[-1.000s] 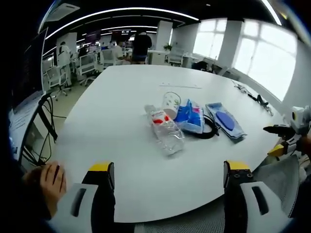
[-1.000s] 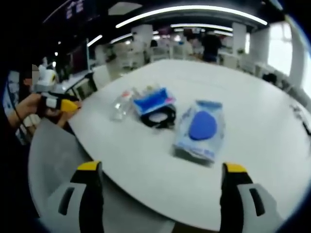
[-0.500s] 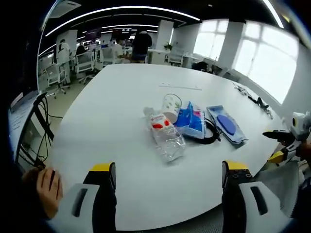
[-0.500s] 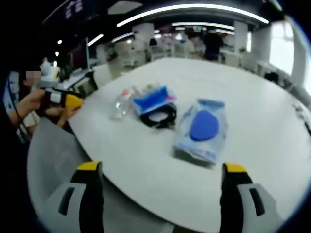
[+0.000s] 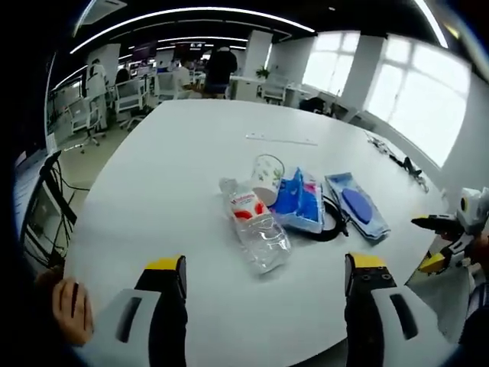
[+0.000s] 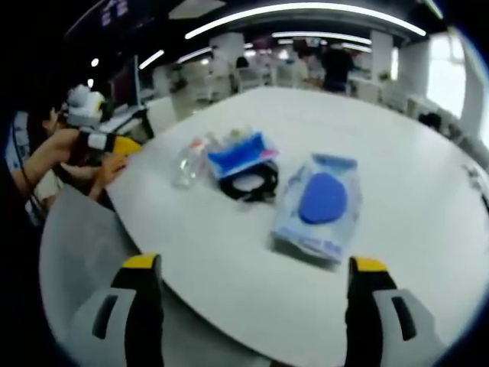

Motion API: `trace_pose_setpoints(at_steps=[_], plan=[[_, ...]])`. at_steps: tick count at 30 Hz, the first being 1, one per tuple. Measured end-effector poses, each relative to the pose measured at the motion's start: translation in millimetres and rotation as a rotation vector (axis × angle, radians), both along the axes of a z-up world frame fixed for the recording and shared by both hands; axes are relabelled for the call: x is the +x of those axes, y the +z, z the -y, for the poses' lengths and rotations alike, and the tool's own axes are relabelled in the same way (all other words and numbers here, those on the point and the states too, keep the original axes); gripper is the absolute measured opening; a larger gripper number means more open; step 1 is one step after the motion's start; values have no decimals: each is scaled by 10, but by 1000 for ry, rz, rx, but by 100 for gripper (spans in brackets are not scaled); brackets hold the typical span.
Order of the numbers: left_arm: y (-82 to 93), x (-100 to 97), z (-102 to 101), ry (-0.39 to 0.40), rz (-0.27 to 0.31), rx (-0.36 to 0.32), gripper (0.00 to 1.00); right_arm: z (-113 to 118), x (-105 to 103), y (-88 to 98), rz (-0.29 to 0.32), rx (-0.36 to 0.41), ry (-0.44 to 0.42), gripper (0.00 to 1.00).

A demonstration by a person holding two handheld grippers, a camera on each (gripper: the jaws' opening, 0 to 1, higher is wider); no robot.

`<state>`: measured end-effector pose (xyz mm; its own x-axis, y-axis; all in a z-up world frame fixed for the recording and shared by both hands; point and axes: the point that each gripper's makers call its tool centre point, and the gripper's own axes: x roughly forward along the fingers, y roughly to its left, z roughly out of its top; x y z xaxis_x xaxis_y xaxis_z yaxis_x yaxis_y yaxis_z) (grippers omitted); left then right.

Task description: Arrange the tabletop items into an orderly group along one side of the table until the central work area is clear of visible clutter.

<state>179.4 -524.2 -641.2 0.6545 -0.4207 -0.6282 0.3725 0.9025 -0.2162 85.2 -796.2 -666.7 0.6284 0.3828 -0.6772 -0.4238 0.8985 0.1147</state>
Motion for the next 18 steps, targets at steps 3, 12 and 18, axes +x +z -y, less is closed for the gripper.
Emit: trace_pose_setpoints(at_steps=[3,12,18], plan=[[-29,34,18,-1,-9,-6,83,-26,14,-12,-3,2,3,99],[-162,157,53,45,-70,-56,79,-81,43,-85,-26,1,17,98],[-225,232,87,39,-82,-44,79,-82,64,-110,-35,-3,20,98]])
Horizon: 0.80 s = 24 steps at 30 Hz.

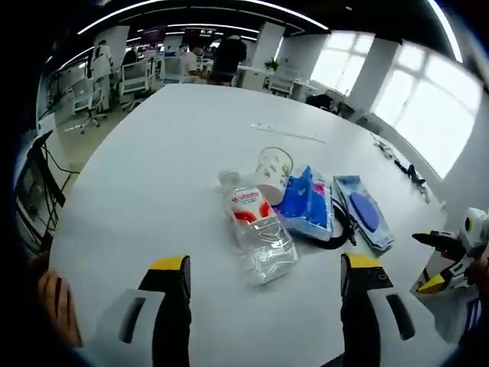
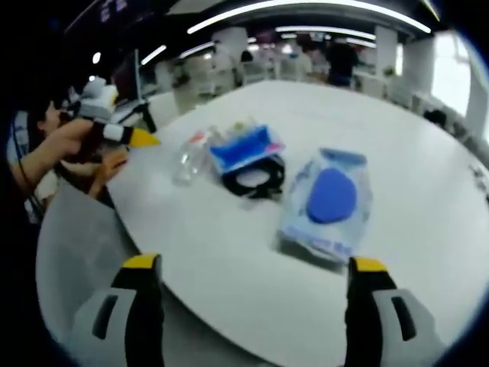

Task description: Arrange the tabletop items into an orderly group along one side of the table until the central work area is clear of visible clutter.

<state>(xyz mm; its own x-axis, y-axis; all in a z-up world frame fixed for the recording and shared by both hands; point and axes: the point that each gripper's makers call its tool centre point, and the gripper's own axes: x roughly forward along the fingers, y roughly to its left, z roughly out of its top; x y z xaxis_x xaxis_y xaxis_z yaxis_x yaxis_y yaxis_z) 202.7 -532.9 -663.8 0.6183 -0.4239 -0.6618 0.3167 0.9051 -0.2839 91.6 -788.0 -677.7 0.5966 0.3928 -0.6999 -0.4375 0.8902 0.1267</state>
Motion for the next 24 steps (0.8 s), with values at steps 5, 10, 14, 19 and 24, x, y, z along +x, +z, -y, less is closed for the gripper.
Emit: trace_pose_setpoints(at_steps=[5,10,14,19,24], plan=[[-15,90,28,14,-7,-26,77,2,12,-20,-7,1,-2,98],[-41,146,46,36,-32,-46,74,-7,7,-43,-19,1,-2,98],[-85,201,52,43,-48,-30,73,-39,18,-33,-17,17,-1,98],[-95,284,91,71,-59,-36,73,-50,4,-40,-21,21,-8,98],[-134,347,144,102,-103,-63,71,-48,-24,-52,-28,44,-22,98]])
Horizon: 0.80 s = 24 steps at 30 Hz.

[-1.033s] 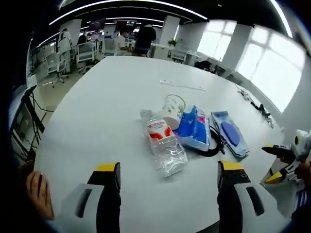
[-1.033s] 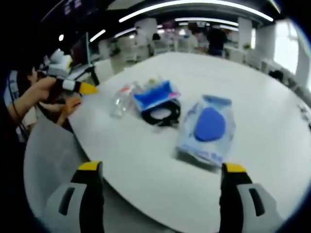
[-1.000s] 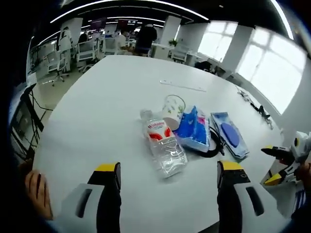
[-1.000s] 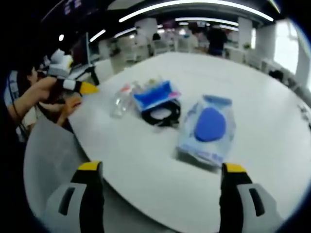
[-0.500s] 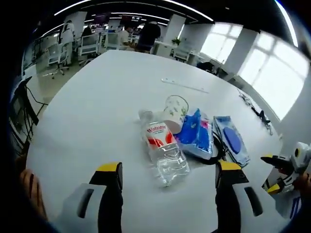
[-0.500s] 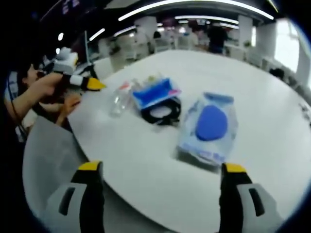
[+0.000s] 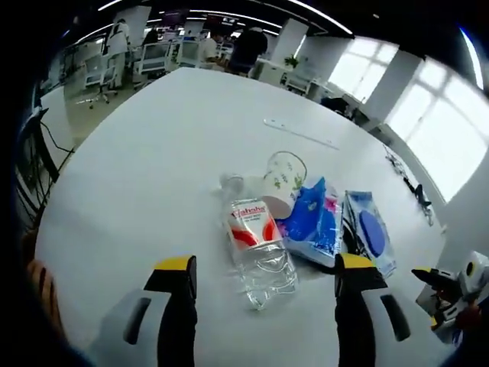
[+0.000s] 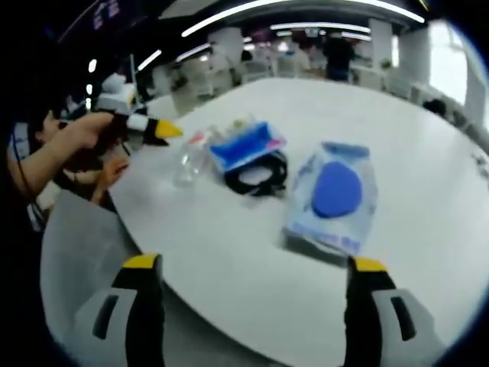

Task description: Arrange the tabletop items into an orderly group along one side of the table until the central work area is clear of visible clutter.

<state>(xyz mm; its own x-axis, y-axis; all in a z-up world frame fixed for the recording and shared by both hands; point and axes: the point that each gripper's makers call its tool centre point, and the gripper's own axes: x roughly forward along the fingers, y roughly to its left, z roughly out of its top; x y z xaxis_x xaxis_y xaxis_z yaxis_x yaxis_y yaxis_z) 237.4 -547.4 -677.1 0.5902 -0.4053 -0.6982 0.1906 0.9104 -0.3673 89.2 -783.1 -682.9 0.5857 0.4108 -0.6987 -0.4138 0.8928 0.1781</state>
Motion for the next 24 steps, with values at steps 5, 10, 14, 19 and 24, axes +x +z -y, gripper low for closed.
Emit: trace_pose_setpoints(at_steps=[5,10,14,19,24], plan=[[-9,78,53,18,-13,-15,68,18,-9,-21,-6,-4,-2,97],[-105,120,64,34,-50,-25,65,49,7,-14,-4,9,-16,97],[-179,177,32,52,-70,-1,64,70,5,-25,-8,8,-20,97],[-251,242,12,100,-115,3,63,54,-14,-41,-14,15,-17,96],[-313,205,29,159,-231,7,50,41,-22,-66,-21,16,-14,96]])
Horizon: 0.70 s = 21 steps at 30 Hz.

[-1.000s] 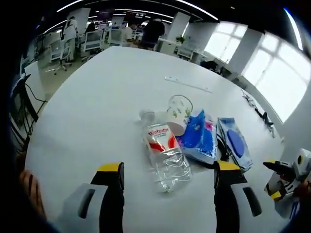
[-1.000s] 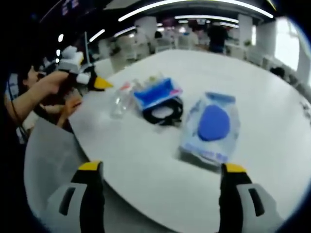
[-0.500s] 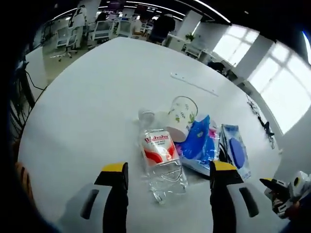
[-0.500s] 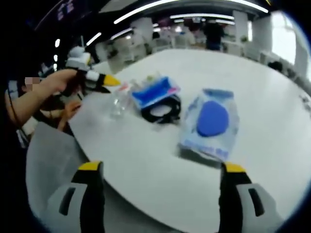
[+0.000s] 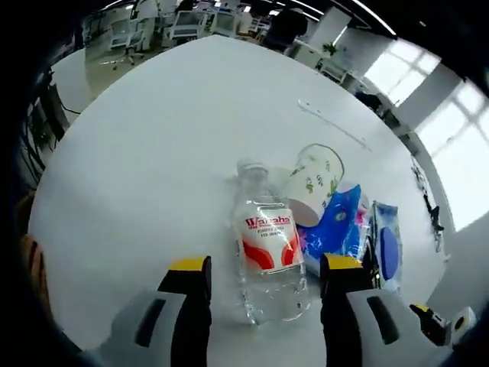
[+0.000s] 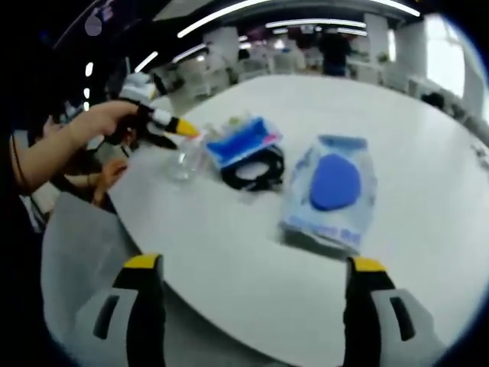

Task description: Arrange the tabletop items into an orderly group along one side of the table until the central work area is clear of visible clutter.

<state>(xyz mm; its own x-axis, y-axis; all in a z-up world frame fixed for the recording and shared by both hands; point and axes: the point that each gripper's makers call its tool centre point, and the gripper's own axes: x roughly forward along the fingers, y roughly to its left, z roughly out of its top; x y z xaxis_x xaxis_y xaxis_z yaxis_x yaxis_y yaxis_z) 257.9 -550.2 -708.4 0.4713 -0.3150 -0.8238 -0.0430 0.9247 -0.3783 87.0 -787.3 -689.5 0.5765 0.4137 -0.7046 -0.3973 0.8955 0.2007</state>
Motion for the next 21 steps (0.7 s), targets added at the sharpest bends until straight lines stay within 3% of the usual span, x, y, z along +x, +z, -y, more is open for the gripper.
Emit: trace_pose_setpoints(at_steps=[7,15,21], plan=[[-26,72,61,38,-29,5,51,9,-2,4,3,-7,1,96],[-137,70,87,26,-77,48,49,-1,-15,-21,3,-19,7,96],[-161,66,139,17,-107,40,48,8,-22,-16,12,-36,11,96]])
